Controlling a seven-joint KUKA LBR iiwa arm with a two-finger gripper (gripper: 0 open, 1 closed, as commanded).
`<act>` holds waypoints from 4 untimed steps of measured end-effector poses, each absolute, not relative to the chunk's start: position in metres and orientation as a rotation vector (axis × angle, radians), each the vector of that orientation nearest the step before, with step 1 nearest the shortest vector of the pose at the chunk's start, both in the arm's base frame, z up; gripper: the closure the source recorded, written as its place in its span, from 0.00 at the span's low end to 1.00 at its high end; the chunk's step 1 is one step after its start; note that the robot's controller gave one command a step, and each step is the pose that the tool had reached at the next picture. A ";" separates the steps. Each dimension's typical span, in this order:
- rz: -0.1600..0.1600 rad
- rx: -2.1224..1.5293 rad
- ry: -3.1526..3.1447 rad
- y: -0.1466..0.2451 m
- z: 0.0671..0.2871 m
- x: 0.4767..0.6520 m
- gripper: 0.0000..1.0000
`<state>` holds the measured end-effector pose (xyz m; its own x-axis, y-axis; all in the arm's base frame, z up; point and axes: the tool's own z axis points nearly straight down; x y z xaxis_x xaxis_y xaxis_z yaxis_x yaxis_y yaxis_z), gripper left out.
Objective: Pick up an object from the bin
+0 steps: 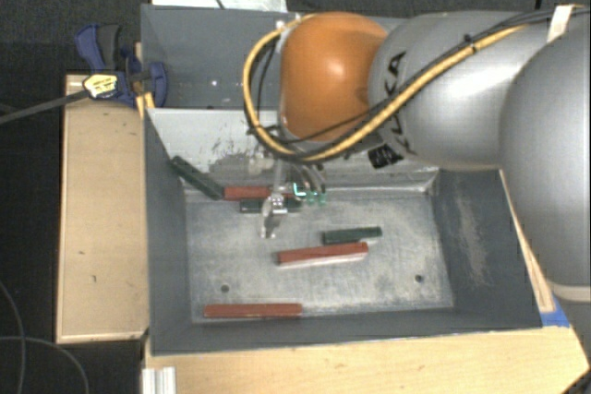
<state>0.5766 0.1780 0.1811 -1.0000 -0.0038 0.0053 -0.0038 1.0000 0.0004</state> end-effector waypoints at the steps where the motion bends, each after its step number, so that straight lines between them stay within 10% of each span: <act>1: -0.003 0.000 -3.144 0.177 0.186 0.579 0.00; 2: 0.000 0.220 -3.132 0.117 0.092 0.549 1.00; 3: -0.002 0.219 -3.135 0.118 0.093 0.550 1.00; 4: -0.001 0.216 -3.139 0.105 0.251 0.547 1.00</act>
Offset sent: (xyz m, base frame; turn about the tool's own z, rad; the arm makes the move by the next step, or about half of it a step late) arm -0.0269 -0.0602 -0.0887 -0.1388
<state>0.5469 0.1053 0.2509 -0.9905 -0.1372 -0.0051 -0.1372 0.9905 0.0005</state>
